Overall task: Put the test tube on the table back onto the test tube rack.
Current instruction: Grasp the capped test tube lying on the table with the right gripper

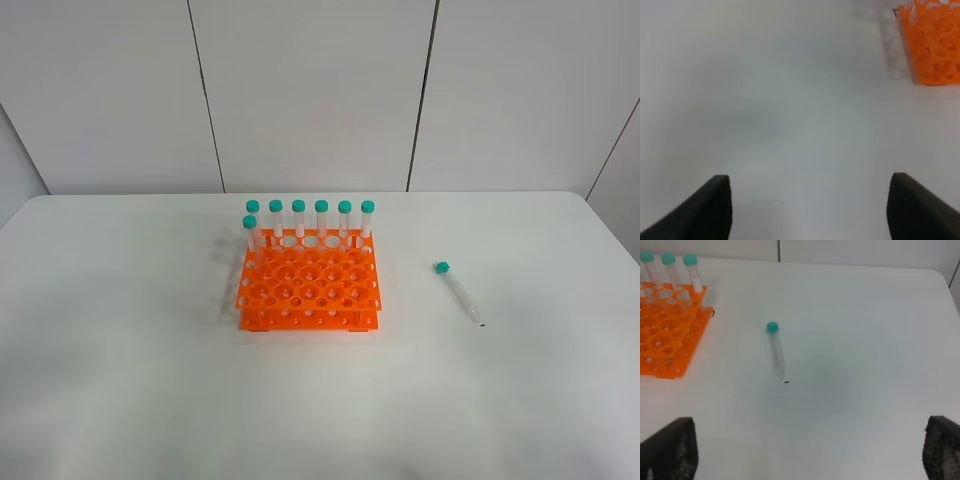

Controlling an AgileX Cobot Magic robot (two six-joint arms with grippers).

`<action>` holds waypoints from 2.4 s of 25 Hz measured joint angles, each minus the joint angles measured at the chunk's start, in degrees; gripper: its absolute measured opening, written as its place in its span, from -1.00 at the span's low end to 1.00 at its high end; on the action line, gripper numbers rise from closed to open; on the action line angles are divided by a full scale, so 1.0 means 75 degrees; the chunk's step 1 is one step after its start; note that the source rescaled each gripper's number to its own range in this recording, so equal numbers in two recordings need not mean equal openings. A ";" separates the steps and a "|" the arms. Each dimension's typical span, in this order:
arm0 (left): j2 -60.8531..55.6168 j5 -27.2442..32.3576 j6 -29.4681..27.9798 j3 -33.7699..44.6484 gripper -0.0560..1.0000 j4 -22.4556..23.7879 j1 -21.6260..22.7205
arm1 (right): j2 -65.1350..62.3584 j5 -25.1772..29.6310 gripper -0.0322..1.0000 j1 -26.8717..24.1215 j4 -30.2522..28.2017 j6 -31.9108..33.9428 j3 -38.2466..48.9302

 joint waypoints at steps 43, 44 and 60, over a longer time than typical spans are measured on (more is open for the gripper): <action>0.0000 0.0000 0.0000 0.0000 1.00 0.0000 0.0000 | 1.4550 0.0036 1.00 0.0355 -0.0050 -0.0727 -0.7340; 0.0000 0.0000 0.0000 0.0000 1.00 0.0000 0.0000 | 1.4730 -0.0040 1.00 0.0448 -0.0029 -0.0742 -0.7388; 0.0000 0.0000 0.0000 0.0000 1.00 0.0000 0.0000 | 1.6653 -0.0860 1.00 0.0691 0.0348 -0.0632 -0.7409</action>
